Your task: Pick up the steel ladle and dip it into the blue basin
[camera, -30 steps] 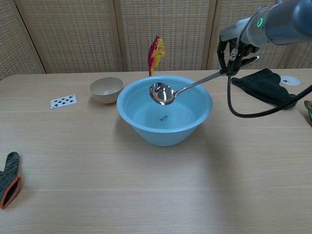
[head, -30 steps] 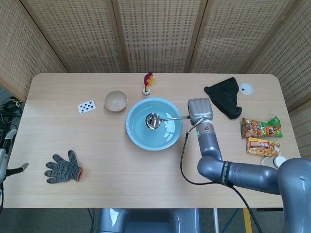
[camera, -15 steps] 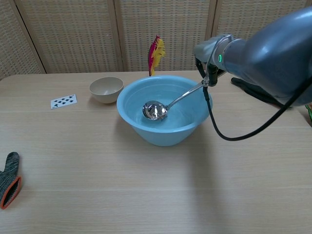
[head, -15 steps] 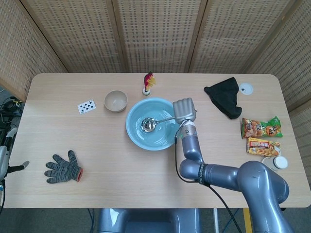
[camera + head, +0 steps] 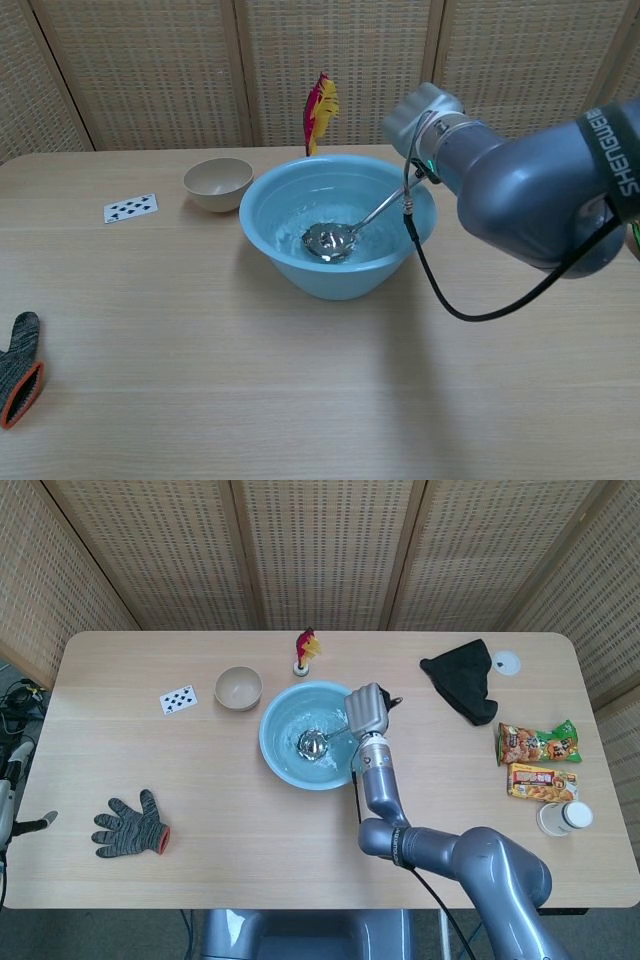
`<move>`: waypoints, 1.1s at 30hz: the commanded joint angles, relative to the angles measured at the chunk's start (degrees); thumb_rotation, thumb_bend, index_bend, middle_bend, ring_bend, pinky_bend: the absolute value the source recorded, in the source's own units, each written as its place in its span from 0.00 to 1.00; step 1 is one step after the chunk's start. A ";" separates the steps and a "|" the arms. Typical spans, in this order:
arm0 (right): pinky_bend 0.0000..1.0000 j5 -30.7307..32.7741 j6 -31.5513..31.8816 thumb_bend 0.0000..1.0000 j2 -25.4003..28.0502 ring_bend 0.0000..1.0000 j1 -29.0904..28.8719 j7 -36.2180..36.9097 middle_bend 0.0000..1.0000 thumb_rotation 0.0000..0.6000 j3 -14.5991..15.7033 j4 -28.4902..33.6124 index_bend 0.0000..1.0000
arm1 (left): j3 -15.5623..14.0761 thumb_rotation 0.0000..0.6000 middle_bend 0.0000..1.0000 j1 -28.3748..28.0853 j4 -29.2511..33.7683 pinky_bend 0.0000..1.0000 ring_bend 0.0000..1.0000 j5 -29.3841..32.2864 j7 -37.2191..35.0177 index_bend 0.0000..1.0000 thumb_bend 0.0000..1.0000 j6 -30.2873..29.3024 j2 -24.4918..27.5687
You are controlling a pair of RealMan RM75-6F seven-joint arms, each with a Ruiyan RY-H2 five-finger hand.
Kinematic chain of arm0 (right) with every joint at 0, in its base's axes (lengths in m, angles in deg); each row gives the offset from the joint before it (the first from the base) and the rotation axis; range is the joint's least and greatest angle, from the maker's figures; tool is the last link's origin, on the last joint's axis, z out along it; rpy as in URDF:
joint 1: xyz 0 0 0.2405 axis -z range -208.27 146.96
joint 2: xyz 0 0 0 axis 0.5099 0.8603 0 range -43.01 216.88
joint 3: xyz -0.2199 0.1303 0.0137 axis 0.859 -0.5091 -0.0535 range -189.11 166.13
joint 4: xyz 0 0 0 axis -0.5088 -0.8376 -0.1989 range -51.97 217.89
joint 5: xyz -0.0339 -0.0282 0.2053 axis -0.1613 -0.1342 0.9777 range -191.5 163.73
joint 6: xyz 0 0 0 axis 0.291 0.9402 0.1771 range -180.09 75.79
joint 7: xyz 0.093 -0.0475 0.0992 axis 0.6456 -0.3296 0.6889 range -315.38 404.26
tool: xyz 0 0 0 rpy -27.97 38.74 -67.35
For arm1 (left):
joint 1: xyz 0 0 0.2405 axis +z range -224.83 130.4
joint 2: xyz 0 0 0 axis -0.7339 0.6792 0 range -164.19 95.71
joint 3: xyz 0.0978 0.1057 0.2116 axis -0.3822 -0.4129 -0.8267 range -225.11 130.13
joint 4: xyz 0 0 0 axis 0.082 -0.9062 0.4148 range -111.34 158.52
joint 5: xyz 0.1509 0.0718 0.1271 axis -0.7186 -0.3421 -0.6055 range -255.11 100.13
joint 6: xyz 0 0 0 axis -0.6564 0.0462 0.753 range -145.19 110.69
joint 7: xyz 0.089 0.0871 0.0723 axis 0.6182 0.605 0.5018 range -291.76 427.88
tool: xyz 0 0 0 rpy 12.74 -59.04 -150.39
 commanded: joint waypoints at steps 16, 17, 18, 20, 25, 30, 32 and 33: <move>1.00 10.93 3.30 0.86 2.50 1.00 3.90 -6.83 1.00 1.00 -12.93 11.59 0.80 | -0.37 1.00 0.00 0.29 0.44 0.00 0.00 -0.78 -0.58 0.00 0.00 -0.76 0.35; 1.00 12.23 3.52 0.86 3.19 1.00 3.92 -7.19 1.00 1.00 -14.01 12.68 0.81 | -0.41 1.00 0.00 0.30 0.53 0.00 0.00 -0.85 -0.63 0.00 0.00 -0.76 0.38; 1.00 13.26 3.77 0.86 3.83 1.00 3.92 -7.54 1.00 1.00 -14.85 13.60 0.81 | -0.45 1.00 0.00 0.32 0.59 0.00 0.00 -0.92 -0.66 0.00 0.00 -0.78 0.42; 1.00 15.26 4.31 0.86 5.07 1.00 3.95 -7.93 1.00 1.00 -16.61 15.32 0.81 | -0.53 1.00 0.00 0.35 0.71 0.00 0.00 -1.06 -0.77 0.00 0.00 -0.82 0.50; 1.00 19.79 5.56 0.86 8.54 1.00 3.84 -8.58 1.00 1.00 -20.84 19.48 0.81 | -0.59 1.00 0.00 0.45 0.99 0.00 0.00 -1.36 -1.12 0.00 0.00 -1.02 0.77; 1.00 21.28 7.18 0.86 11.75 1.00 3.72 -9.03 1.00 1.00 -22.69 22.36 0.81 | -0.67 1.00 0.00 0.53 1.16 0.00 0.00 -1.67 -1.52 0.00 0.00 -1.14 1.02; 1.00 21.69 7.48 0.86 12.64 1.00 3.80 -9.08 1.00 1.00 -22.99 23.17 0.81 | -0.69 1.00 0.00 0.51 1.19 0.00 0.00 -1.72 -1.58 0.00 0.00 -1.10 1.07; 1.00 21.91 7.56 0.86 13.09 1.00 3.86 -9.04 1.00 1.00 -23.12 23.60 0.81 | -0.72 1.00 0.00 0.51 1.20 0.00 0.00 -1.77 -1.60 0.00 0.00 -1.10 1.08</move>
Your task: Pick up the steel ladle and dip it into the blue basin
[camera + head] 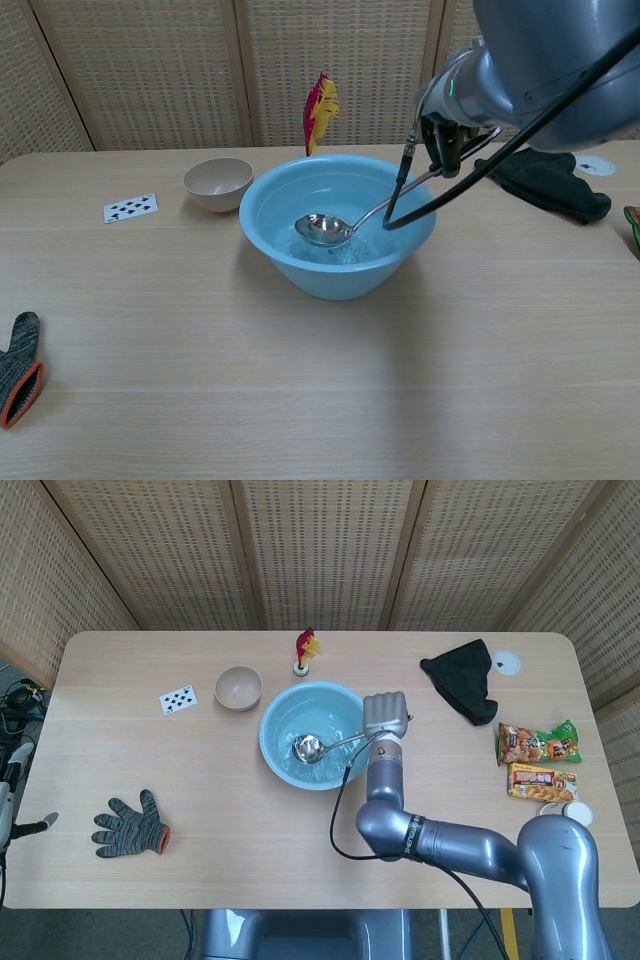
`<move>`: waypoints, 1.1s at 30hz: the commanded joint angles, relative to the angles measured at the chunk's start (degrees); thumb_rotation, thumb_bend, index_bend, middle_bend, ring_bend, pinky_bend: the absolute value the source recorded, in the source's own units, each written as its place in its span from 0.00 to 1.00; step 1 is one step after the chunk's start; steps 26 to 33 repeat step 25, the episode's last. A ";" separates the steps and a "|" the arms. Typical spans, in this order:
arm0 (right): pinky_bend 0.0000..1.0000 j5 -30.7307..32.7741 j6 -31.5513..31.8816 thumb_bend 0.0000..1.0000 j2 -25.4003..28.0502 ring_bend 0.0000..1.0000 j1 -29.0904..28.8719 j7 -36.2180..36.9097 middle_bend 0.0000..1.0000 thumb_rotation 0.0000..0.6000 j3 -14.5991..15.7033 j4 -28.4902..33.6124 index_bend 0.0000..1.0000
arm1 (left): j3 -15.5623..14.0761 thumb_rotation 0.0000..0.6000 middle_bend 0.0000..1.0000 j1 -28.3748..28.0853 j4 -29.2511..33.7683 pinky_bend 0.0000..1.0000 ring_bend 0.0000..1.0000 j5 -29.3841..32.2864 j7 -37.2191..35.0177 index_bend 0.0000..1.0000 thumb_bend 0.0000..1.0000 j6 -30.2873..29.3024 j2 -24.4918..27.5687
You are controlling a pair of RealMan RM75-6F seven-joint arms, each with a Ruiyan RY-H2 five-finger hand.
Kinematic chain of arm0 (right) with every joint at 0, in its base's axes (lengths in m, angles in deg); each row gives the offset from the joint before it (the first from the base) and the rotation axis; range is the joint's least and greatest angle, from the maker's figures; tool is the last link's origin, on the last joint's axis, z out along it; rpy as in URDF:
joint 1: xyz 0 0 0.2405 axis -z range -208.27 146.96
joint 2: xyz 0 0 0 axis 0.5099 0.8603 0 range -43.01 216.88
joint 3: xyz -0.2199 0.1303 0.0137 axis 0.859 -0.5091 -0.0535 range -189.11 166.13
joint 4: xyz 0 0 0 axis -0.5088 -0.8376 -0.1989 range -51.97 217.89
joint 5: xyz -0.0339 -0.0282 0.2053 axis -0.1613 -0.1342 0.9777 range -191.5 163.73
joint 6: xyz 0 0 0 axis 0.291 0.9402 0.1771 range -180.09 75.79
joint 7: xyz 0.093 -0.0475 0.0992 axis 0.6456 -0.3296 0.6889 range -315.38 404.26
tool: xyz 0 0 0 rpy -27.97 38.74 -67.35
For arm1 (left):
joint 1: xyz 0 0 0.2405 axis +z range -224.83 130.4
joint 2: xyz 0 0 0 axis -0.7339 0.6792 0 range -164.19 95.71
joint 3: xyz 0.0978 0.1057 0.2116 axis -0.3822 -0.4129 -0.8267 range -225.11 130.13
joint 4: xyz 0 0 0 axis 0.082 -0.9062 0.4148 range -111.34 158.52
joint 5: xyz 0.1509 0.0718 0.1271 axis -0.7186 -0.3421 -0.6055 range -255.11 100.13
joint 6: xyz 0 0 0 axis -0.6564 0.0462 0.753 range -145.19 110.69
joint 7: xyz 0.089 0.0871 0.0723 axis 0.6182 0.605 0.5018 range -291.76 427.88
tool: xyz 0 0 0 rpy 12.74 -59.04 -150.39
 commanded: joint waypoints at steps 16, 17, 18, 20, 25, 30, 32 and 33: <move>1.00 -1.41 0.77 0.86 4.92 1.00 0.25 3.57 1.00 1.00 -0.31 4.91 0.81 | -0.10 1.00 0.00 -0.02 0.13 0.00 0.00 -0.34 -0.27 0.00 0.00 -0.14 0.17; 1.00 -2.46 0.68 0.86 5.07 1.00 0.39 4.27 1.00 1.00 -0.01 5.16 0.81 | -0.11 1.00 0.00 -0.03 0.14 0.00 0.00 -0.35 -0.32 0.00 0.00 -0.10 0.18; 1.00 -3.50 0.59 0.86 5.20 1.00 0.57 5.04 1.00 1.00 0.29 5.41 0.81 | -0.13 1.00 0.00 -0.05 0.13 0.00 0.00 -0.36 -0.33 0.00 0.00 -0.06 0.19; 1.00 -5.46 0.56 0.86 5.42 1.00 0.87 6.29 1.00 1.00 0.94 5.79 0.81 | -0.17 1.00 0.00 -0.08 0.14 0.00 0.00 -0.41 -0.33 0.00 0.00 0.02 0.20; 1.00 -10.57 0.97 0.86 5.76 1.00 1.56 9.08 1.00 1.00 3.20 6.26 0.81 | -0.34 1.00 0.00 -0.02 0.36 0.00 0.00 -0.83 -0.28 0.00 0.00 -0.20 0.23; 1.00 -10.57 0.97 0.86 5.76 1.00 1.56 9.08 1.00 1.00 3.20 6.26 0.81 | -0.34 1.00 0.00 -0.02 0.36 0.00 0.00 -0.83 -0.28 0.00 0.00 -0.20 0.23; 1.00 -10.57 0.97 0.86 5.76 1.00 1.56 9.08 1.00 1.00 3.20 6.26 0.81 | -0.34 1.00 0.00 -0.02 0.36 0.00 0.00 -0.83 -0.28 0.00 0.00 -0.20 0.23; 1.00 -10.57 0.97 0.86 5.76 1.00 1.56 9.08 1.00 1.00 3.20 6.26 0.81 | -0.34 1.00 0.00 -0.02 0.36 0.00 0.00 -0.83 -0.28 0.00 0.00 -0.20 0.23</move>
